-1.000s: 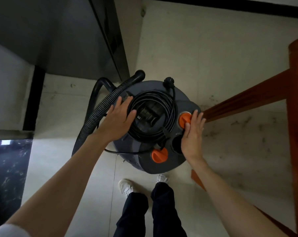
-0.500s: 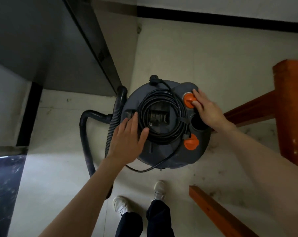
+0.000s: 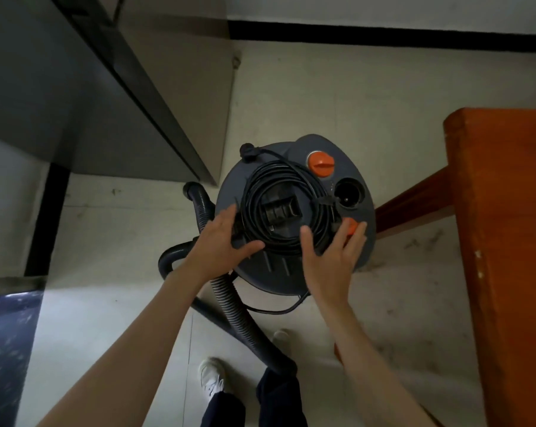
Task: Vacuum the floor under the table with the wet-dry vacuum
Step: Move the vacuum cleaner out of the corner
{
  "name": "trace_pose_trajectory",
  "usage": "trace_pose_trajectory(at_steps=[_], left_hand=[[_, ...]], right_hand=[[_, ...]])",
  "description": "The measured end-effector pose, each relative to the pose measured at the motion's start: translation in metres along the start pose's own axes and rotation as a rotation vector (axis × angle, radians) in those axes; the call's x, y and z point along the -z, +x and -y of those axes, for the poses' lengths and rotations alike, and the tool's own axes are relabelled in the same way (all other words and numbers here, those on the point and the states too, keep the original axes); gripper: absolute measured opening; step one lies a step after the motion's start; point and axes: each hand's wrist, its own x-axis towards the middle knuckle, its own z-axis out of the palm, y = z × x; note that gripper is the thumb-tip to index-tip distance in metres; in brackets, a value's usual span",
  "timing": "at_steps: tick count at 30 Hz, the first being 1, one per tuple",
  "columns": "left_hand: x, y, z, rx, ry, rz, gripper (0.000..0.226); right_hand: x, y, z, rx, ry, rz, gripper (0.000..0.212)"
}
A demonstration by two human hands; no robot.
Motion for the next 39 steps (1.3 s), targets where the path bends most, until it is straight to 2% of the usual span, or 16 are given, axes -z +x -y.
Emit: trace_pose_trajectory(at_steps=[3,5,7,15,20,24,31,39], left_hand=[[-0.005,-0.005,-0.002,0.01,0.003,-0.065,0.09],[-0.009,-0.009,-0.002,0.0,-0.002,-0.128,0.077],[-0.011,-0.014,0.001,-0.006,-0.007,-0.152,0.072],[-0.003,-0.016,0.018,-0.019,0.006,-0.171,0.065],[0.008,0.005,0.013,0.039,-0.002,-0.285,0.047],[0.002,0.021,-0.005,0.044,-0.044,-0.331,0.045],[-0.008,0.075,-0.053,0.096,-0.101,-0.378,0.053],[0.02,0.141,-0.076,0.166,-0.148,-0.395,0.052]], right_hand=[[-0.016,-0.004,-0.009,0.084,-0.039,-0.044,0.1],[-0.024,-0.003,-0.011,0.11,-0.121,-0.13,0.102],[-0.031,-0.002,-0.009,0.115,-0.178,-0.177,0.101],[-0.036,0.024,0.004,0.247,-0.266,-0.132,0.103],[-0.036,0.055,0.022,0.296,-0.302,-0.113,0.1],[-0.021,0.094,0.026,0.372,-0.368,-0.091,0.098],[0.024,0.191,0.049,0.425,-0.475,0.104,0.097],[0.022,0.267,0.09,0.458,-0.472,0.083,0.095]])
